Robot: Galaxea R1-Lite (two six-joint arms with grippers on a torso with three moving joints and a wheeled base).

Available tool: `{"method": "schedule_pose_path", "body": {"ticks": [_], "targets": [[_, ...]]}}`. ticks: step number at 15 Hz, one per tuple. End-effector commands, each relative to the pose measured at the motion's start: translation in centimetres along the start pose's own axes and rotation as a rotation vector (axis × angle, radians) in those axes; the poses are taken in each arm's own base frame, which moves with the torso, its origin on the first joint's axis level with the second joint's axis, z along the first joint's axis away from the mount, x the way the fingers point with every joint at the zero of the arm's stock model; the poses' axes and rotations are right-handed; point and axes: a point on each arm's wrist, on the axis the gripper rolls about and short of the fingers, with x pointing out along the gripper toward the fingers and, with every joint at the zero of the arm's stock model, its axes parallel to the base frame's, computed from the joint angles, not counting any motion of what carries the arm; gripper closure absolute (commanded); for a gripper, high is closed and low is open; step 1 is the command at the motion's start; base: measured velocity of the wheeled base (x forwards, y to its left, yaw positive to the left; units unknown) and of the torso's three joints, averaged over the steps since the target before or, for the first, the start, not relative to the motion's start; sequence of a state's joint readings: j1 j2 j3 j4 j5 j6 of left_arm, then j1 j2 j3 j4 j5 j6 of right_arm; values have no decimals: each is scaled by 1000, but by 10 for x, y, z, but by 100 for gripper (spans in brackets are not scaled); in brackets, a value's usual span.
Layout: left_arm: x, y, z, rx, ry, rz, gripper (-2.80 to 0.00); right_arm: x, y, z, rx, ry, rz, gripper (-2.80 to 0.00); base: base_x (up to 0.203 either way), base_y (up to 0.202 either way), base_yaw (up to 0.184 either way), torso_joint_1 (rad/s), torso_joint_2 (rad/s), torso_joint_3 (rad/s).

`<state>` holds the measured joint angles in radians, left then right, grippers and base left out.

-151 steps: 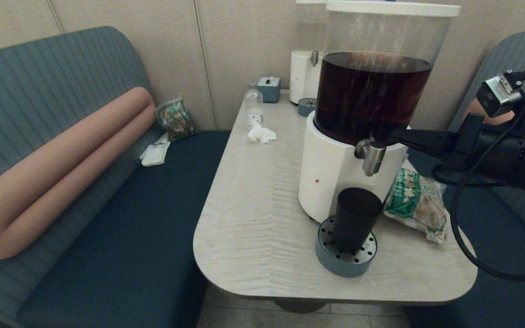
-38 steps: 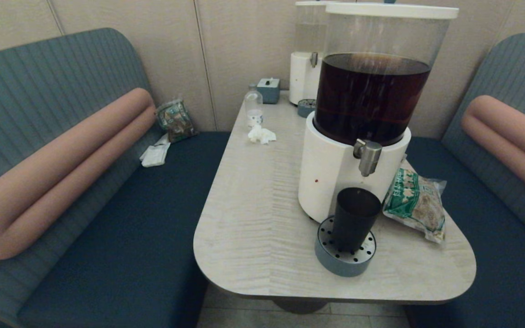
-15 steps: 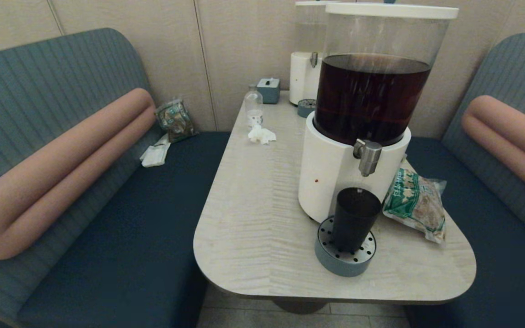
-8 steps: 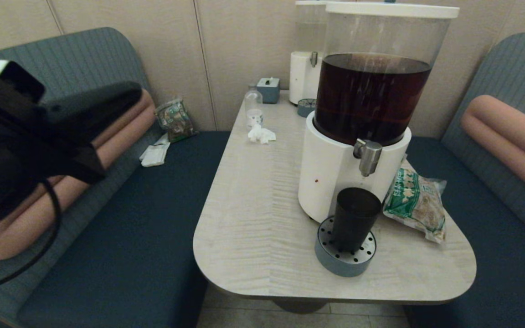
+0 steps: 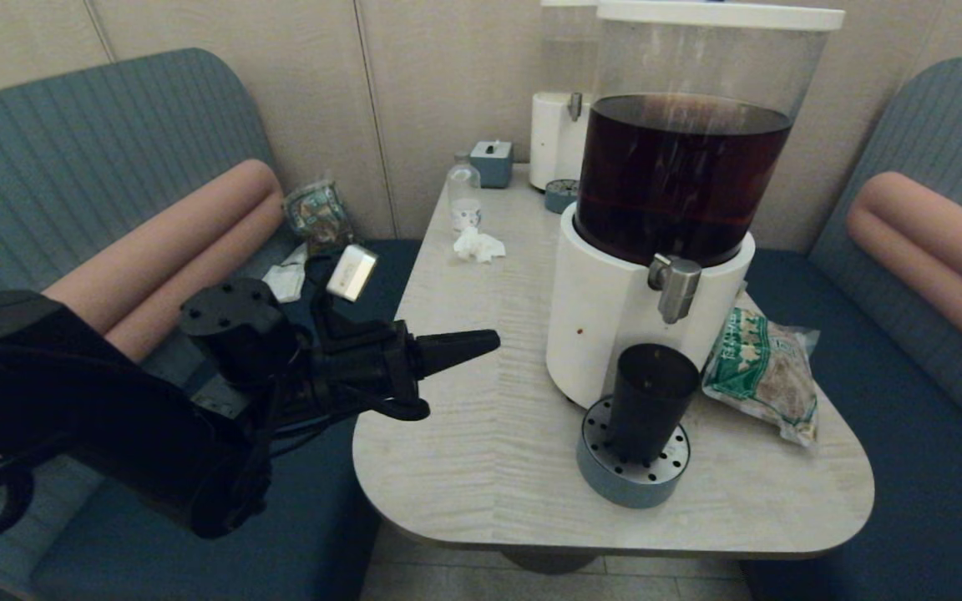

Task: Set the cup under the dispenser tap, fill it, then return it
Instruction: Turn off the faucet

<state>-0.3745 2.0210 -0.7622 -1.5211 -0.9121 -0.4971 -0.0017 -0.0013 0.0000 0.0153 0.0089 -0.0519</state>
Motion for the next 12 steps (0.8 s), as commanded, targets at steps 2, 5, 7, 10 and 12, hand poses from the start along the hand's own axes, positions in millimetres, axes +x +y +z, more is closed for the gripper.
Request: {"method": "schedule_pose_path", "body": {"ticks": [2,5,7,10,12], "targets": [[10,3,-8,1,12,-28,0,0,0,0,0,1,1,0,0,0,0,0,0,0],[10,-3,4,-75,-9,-41,0,0,0,0,-2,1,1,0,0,0,0,0,0,0],[15,-8,18,-145,-34,-66,0,0,0,0,-2,1,1,0,0,0,0,0,0,0],[32,-14,38,-349,-94,-103,0,0,0,0,-1,1,1,0,0,0,0,0,0,0],[49,-20,56,-516,-196,-122,0,0,0,0,-2,1,1,0,0,0,0,0,0,0]]}}
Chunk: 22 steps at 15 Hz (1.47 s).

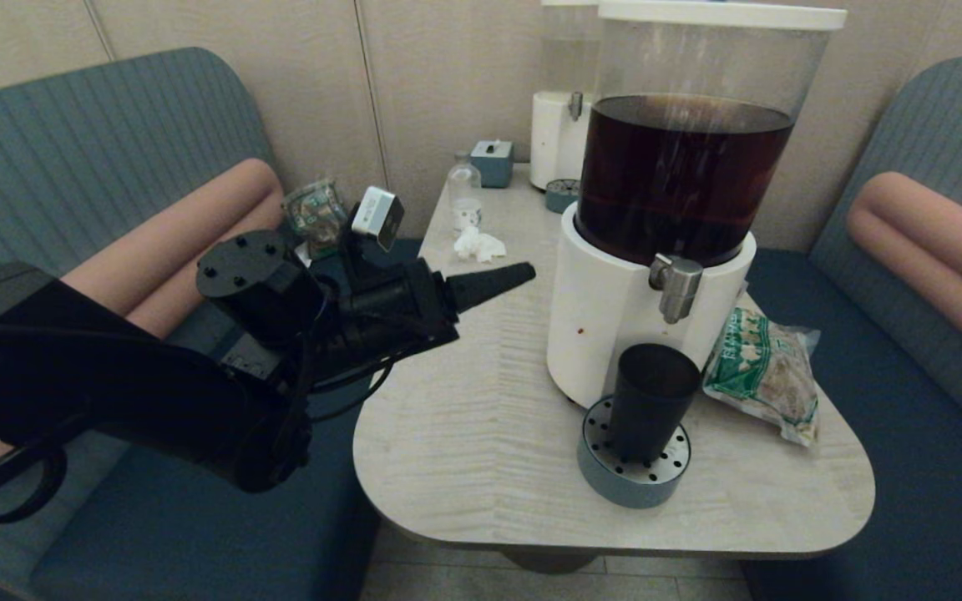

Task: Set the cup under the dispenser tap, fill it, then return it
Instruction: Turn off the faucet

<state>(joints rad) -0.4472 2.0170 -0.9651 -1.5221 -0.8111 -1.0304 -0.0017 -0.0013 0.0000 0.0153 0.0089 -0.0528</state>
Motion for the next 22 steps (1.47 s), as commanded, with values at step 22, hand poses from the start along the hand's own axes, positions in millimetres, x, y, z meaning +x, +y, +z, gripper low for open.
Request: {"method": "schedule_pose_path", "body": {"ticks": [22], "targets": [[98,14,-33,-312,-46,-180,0,0,0,0,0,1,1,0,0,0,0,0,0,0]]}}
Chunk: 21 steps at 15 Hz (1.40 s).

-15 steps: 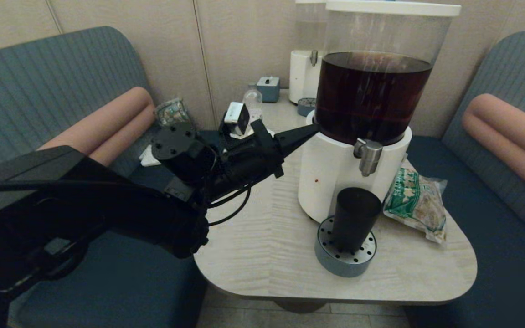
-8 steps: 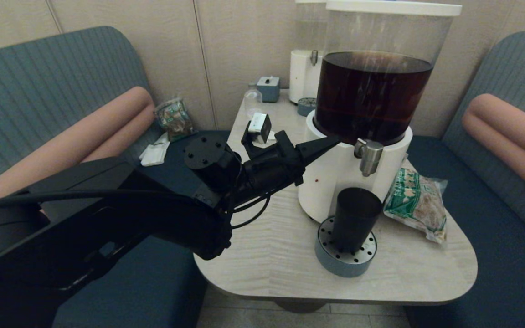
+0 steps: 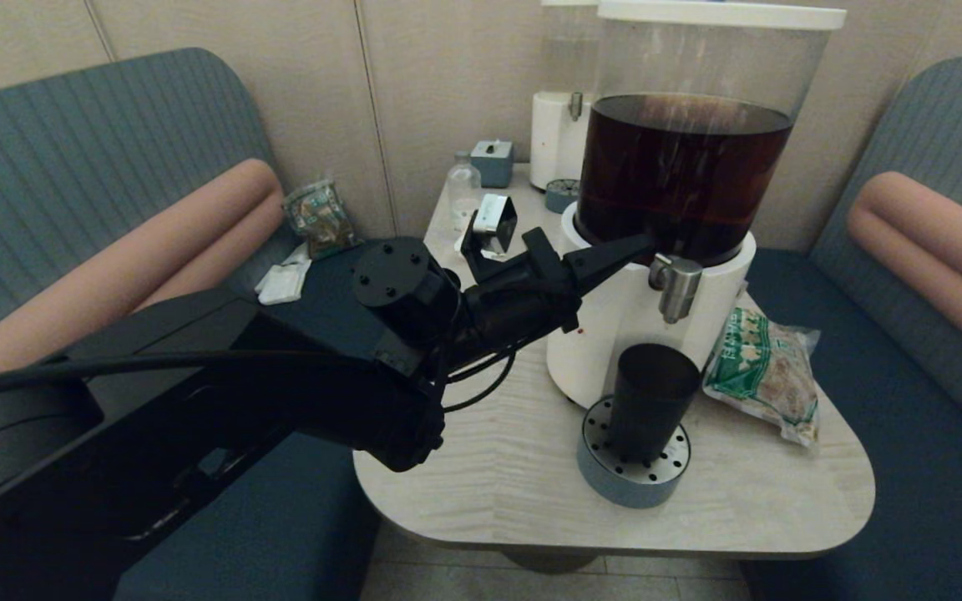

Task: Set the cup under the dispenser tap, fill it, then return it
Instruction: Turn off the faucet

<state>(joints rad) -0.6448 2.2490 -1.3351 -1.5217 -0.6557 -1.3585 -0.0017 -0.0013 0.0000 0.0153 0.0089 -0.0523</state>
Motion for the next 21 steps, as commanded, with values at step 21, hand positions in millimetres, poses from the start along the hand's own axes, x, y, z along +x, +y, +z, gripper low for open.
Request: {"method": "schedule_pose_path", "body": {"ticks": [21], "targets": [[21,37,-12,3,26,-53,0,0,0,0,0,1,1,0,0,0,0,0,0,0]]}}
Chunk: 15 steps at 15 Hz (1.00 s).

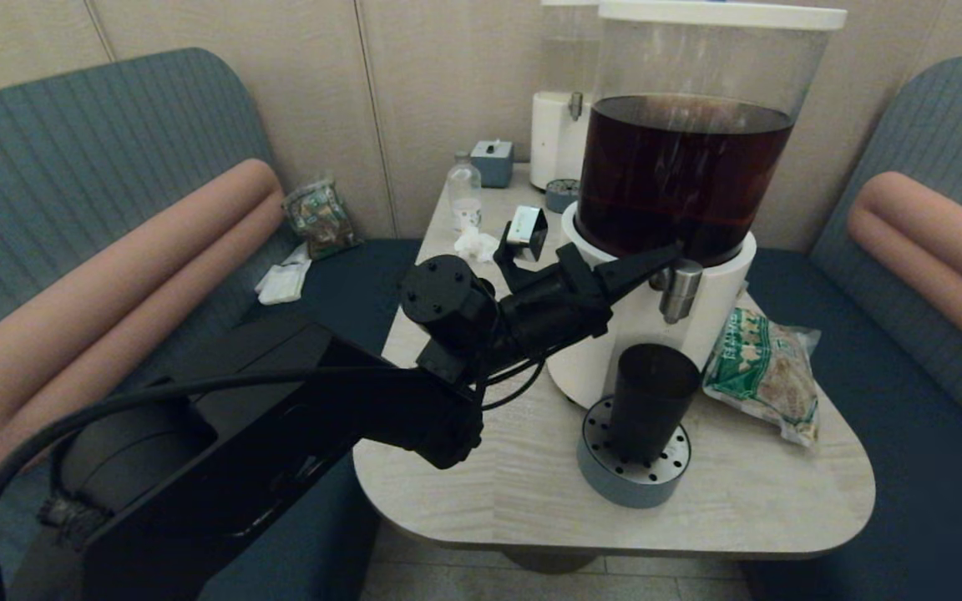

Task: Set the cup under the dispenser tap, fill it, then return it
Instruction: Turn off the faucet

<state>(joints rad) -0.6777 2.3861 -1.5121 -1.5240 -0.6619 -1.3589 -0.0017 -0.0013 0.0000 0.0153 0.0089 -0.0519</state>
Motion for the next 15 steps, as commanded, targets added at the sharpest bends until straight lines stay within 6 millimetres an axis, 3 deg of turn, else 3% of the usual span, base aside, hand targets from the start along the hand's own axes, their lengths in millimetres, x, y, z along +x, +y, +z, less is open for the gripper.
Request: {"method": "schedule_pose_path", "body": {"ticks": [1,9,15], "targets": [[1,7,-2,-5,5,-6,0,0,0,0,-1,2,1,0,0,0,0,0,0,0],[12,3,-1,19,30,-58,0,0,0,0,-1,1,1,0,0,0,0,0,0,0],[21,11,-5,7,48,-65,0,0,0,0,-1,0,0,0,0,0,0,0,0,0]]}}
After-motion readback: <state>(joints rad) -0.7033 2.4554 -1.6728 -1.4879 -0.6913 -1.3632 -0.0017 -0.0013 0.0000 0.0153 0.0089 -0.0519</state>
